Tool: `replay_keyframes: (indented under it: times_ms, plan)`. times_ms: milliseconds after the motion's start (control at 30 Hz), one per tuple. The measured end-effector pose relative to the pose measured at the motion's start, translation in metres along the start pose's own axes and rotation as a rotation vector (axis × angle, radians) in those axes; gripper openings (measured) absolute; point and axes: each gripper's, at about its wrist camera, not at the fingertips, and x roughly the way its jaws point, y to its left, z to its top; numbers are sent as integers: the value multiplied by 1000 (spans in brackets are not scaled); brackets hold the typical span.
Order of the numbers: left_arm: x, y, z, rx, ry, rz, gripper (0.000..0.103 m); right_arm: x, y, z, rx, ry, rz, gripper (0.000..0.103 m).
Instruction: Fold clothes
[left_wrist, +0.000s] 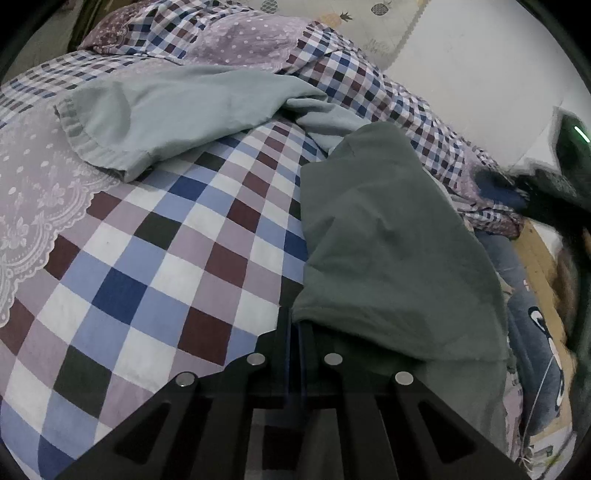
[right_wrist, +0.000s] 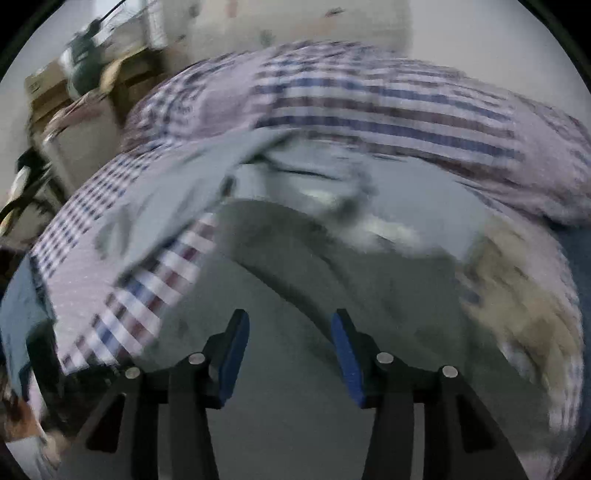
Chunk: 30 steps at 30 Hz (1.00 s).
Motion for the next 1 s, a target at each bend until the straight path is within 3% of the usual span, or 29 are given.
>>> replay_keyframes:
  times_ms: [100,233,433,500,600,767,833,1000]
  plan:
    - [-1,2,0,-2,-1,-16,2,41,1,39,23,21,44,51]
    - [0,3,1,-9,-4,-29,2,83,-25,63,114,47,68,51]
    - [-2,7,1,-29,-8,-20,2,125,-40,65,180,90,93,52]
    - [-3,8,1,-36,-9,-14,2,125,-34,67,140,73,4,52]
    - [-5,9,1,-47,-12,-6,2,98,-34,67,170,-38,-105,52]
    - [-9,12,0,-61,-20,8,9,27,-56,39,253,-158,-6,54]
    - [-13,12,-1,-61,-30,16,30,-7,-74,15,257,-190,-9,64]
    - [-24,10,-4,-60,-62,46,64,-89,-172,-77,446,-259,-73,74]
